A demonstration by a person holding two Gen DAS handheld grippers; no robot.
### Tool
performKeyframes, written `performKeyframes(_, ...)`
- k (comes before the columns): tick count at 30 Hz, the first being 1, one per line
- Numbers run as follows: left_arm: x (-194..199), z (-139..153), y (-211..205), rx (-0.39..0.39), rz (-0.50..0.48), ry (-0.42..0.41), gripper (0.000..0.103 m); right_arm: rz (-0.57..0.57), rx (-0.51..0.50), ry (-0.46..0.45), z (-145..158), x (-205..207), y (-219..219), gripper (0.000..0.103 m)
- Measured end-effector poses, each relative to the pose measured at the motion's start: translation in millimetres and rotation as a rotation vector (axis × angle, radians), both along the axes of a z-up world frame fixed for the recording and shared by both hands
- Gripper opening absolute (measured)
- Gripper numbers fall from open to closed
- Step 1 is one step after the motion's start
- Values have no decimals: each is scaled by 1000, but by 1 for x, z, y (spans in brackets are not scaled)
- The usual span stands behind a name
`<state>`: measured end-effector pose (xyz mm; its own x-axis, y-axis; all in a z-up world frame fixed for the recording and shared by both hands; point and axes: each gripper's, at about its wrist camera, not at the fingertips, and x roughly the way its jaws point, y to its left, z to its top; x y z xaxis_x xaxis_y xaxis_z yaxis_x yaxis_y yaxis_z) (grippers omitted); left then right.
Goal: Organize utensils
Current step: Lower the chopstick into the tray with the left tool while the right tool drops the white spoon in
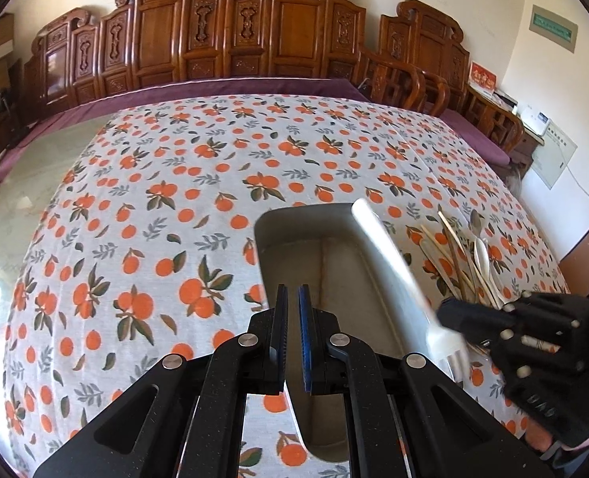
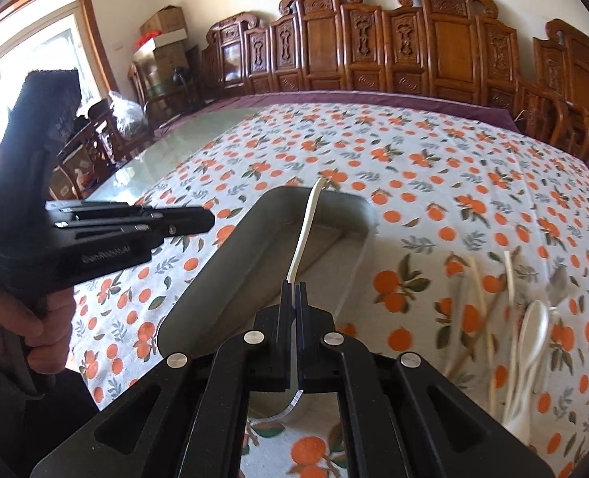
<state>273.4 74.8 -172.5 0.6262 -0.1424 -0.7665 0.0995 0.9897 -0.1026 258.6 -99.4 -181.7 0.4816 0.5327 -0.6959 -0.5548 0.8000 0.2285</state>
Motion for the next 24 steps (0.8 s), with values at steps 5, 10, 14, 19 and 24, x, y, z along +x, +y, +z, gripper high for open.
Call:
performKeyframes(5,0,1,7,-3,14,-4,4,32,-12,32,-13,2,19,3)
performKeyframes(10,1,1,8,-4,16,-2,4,53,-12,56,-23,-1,27,4)
performKeyframes(14,1,0,5,-1,10,-1,4,50,6,63,-23,-1,21,4)
performKeyframes(19,1,1,0,-4,1,-1,4,36,29,44,-12,-5,5,5)
performKeyframes(24,1,4,-13,-18,-25,-10,4,-23,11,-18,13,-7,-33,5)
